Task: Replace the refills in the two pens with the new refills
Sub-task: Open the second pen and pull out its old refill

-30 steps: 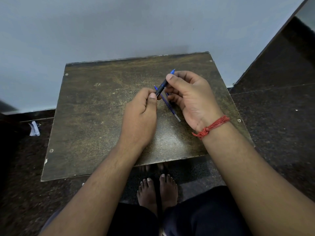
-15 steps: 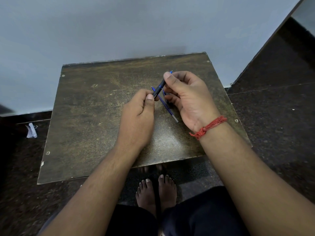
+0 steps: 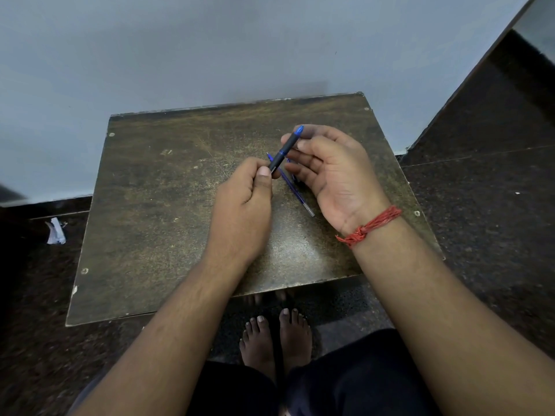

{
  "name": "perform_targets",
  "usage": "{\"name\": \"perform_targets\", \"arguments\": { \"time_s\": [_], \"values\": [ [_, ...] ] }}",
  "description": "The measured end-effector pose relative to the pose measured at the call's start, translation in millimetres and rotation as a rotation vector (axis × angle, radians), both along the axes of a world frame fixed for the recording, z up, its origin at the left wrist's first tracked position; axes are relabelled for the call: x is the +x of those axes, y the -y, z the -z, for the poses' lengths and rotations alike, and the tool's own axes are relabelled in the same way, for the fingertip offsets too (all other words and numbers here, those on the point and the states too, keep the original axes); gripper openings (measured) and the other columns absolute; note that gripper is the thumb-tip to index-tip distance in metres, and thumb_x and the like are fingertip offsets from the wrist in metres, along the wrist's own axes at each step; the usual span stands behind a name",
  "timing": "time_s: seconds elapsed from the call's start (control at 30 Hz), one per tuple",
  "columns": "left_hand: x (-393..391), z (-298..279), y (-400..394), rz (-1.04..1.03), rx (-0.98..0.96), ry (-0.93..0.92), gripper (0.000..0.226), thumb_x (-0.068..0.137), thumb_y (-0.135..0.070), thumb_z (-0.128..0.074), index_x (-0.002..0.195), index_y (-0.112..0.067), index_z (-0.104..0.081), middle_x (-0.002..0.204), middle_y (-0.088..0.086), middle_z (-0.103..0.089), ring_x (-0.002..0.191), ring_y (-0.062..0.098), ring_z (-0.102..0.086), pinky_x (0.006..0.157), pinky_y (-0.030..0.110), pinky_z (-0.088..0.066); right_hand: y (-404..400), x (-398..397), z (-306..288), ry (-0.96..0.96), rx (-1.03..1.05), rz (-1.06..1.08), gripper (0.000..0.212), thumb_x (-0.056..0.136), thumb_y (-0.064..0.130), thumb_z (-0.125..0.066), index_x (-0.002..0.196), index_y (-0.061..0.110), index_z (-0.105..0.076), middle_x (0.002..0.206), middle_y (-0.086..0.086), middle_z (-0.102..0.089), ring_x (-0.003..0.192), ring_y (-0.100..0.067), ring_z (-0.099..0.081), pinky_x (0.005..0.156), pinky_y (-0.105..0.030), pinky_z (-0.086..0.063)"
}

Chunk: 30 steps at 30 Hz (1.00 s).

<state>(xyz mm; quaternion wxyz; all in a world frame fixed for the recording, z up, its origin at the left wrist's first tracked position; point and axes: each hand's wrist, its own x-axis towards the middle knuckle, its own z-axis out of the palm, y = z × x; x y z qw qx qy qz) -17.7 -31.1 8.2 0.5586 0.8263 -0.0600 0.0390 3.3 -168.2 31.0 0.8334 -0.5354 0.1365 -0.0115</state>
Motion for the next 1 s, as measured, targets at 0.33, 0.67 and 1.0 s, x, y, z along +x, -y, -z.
{"name": "perform_targets", "arguments": {
  "time_s": [0.33,0.67,1.0],
  "values": [
    [-0.6,-0.7,0.8,0.003,0.008,0.002,0.027,0.101,-0.028,-0.040,0.096,-0.016,-0.063,0.065,-0.004,-0.049,0.058,0.007,-0.043,0.056,0.034,-0.037,-1.3,2.8,5.6,-0.013,-0.121,0.026,0.006,0.089,0.007,-0.070,0.089,0.010,-0.065,0.081,-0.008,-0.066,0.070,-0.016,-0.060,0.065,-0.028,-0.052],
    [0.5,0.2,1.4,-0.004,0.010,0.012,0.029,0.098,-0.031,-0.039,0.096,-0.015,-0.063,0.065,-0.006,-0.050,0.059,0.008,-0.044,0.058,0.032,-0.037,-0.8,2.0,2.2,-0.007,-0.040,-0.013,0.007,0.094,0.004,-0.061,0.097,0.009,-0.063,0.095,-0.014,-0.070,0.084,-0.023,-0.064,0.067,-0.027,-0.055],
    [1.3,2.2,1.1,0.004,0.000,0.015,0.029,0.098,-0.031,-0.039,0.095,-0.014,-0.063,0.063,-0.009,-0.048,0.058,0.008,-0.043,0.058,0.032,-0.036,-1.7,2.1,4.2,0.009,-0.139,0.001,0.010,0.091,0.004,-0.063,0.089,0.012,-0.068,0.083,-0.008,-0.068,0.083,-0.026,-0.060,0.070,-0.033,-0.049]
  ]
}}
